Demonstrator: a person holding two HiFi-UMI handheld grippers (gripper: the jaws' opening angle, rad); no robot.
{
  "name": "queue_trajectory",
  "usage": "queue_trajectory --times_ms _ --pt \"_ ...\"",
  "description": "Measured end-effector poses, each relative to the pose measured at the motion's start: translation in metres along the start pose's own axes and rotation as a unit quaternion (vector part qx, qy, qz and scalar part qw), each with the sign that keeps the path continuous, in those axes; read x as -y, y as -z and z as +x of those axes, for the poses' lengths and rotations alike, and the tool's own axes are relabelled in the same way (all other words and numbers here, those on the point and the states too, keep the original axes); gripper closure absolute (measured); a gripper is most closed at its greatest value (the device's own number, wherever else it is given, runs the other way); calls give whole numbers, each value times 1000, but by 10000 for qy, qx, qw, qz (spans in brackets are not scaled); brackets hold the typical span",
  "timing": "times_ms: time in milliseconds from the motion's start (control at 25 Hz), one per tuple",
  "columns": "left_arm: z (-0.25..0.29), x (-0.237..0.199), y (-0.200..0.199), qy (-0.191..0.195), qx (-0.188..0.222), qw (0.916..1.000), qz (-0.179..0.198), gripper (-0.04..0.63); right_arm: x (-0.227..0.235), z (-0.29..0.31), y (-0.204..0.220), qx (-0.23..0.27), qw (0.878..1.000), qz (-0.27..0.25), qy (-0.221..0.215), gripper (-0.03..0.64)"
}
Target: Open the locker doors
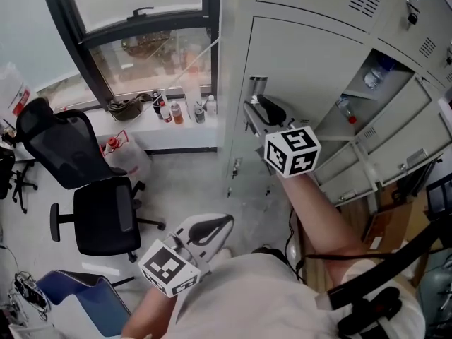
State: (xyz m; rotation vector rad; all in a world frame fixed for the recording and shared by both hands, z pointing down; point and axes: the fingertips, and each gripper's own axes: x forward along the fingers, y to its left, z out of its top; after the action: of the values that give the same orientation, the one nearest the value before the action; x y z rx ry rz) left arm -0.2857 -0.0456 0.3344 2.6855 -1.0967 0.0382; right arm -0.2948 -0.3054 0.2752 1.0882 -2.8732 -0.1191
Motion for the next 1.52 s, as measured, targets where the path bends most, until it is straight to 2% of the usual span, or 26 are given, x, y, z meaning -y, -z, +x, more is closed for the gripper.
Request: queue_trajectory --times_ms 440,640,920,1280,1520 --pt "-28 -18 1 -238 125 9996 -65 584 10 33 2 -67 9984 45 556 489" --pt "-32 -22 1 -269 154 9995 -104 584 4 35 6 -153 9983 -43 567 488" --pt "-27 -17 0 -128 122 9998 -52 584 -2 25 5 -150 9982 93 568 489" --pt "-23 -3 3 100 91 9999 6 584 -20 -18 6 -114 9980 167 603 489" --pt "-13 9 6 347 32 9994 26 584 -26 -53 8 -114 9978 -23 649 514"
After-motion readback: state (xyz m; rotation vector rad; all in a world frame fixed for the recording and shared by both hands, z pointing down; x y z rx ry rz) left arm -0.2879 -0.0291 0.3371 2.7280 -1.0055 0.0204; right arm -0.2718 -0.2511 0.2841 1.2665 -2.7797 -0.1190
